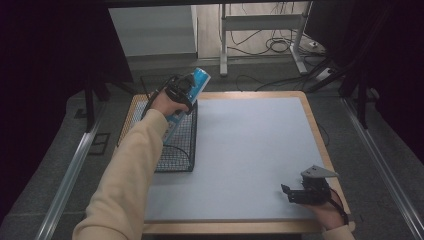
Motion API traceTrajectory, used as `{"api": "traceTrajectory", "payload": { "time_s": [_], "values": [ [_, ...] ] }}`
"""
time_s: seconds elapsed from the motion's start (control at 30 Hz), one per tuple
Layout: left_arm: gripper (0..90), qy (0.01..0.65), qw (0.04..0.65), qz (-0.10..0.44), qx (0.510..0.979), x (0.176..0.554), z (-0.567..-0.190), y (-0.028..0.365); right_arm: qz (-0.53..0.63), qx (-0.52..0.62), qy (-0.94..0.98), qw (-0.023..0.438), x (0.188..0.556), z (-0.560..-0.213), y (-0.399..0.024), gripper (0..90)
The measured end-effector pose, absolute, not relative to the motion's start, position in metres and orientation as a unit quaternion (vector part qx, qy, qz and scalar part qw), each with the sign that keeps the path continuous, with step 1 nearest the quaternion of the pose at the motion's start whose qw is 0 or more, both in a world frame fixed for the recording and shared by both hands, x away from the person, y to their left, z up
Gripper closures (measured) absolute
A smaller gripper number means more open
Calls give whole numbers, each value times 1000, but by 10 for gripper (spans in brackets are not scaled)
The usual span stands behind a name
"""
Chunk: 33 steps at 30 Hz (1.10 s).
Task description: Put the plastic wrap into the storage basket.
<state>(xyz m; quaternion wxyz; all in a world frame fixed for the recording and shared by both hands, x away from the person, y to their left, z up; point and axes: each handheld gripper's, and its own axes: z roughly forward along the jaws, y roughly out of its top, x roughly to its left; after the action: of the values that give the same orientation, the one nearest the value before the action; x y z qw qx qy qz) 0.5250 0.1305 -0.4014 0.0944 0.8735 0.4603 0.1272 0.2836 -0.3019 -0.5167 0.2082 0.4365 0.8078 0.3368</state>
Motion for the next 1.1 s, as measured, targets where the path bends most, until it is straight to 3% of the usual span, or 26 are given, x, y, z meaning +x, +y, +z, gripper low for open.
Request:
{"api": "traceTrajectory", "payload": {
  "time_s": [0.47,1.03,1.1],
  "values": [
    [319,466,61,141,871,541,-424,132,337,437,808,207,283,-517,-303,116],
    [300,476,62,177,859,542,-429,133,336,435,810,206,282,-517,-302,116],
    [266,476,70,181,858,541,-426,133,336,435,810,206,282,-517,-302,116]
  ]
}}
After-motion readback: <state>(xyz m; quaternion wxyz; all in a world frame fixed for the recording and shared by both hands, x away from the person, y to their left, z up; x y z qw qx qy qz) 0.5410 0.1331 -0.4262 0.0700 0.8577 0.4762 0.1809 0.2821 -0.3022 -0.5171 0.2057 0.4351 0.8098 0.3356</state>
